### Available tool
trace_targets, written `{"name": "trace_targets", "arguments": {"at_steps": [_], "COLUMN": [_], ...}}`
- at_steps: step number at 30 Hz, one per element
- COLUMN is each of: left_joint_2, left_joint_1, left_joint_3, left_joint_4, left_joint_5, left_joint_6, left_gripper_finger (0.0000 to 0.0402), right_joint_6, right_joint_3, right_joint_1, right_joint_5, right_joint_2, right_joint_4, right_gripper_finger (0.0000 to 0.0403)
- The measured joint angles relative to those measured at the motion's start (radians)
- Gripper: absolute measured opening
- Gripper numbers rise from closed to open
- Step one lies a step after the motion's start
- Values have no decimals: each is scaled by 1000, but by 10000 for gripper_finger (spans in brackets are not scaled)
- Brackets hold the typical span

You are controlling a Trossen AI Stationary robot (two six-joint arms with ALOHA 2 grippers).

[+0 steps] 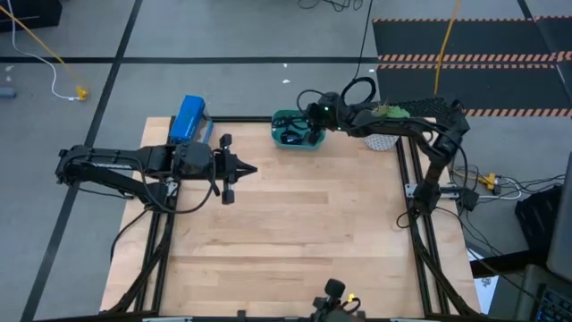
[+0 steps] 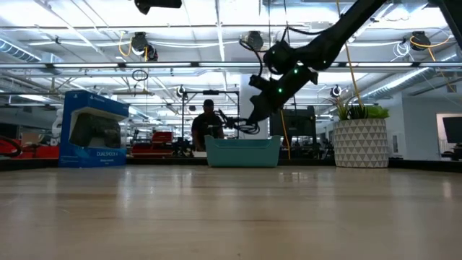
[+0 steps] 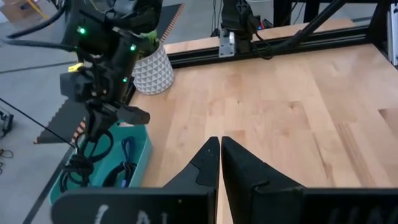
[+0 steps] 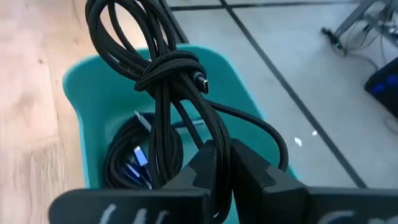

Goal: Pick and place USB-C Cables
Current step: Put the black charger cable into the blue bin, then return to Home Position

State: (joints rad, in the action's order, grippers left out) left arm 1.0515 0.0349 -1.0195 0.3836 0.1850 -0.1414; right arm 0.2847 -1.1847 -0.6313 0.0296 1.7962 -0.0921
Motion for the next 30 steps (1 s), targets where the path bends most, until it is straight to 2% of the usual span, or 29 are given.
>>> {"name": "trace_targets", "arguments": {"at_steps": [20, 30], "left_joint_2": [6, 6], "left_joint_1": [0, 0], "left_joint_3": [0, 0], "left_joint_4": [9, 9], "left_joint_5": [0, 0], "left_joint_6": [52, 54], "left_gripper_finger": [21, 21], "right_joint_6": [-34, -67], "right_joint_3": [0, 0], "right_joint_1": [-14, 5], "right_joint_5": [-28, -31], "right_joint_2": [23, 23], "right_joint_4": [67, 60], "right_gripper_finger": [21, 86]}}
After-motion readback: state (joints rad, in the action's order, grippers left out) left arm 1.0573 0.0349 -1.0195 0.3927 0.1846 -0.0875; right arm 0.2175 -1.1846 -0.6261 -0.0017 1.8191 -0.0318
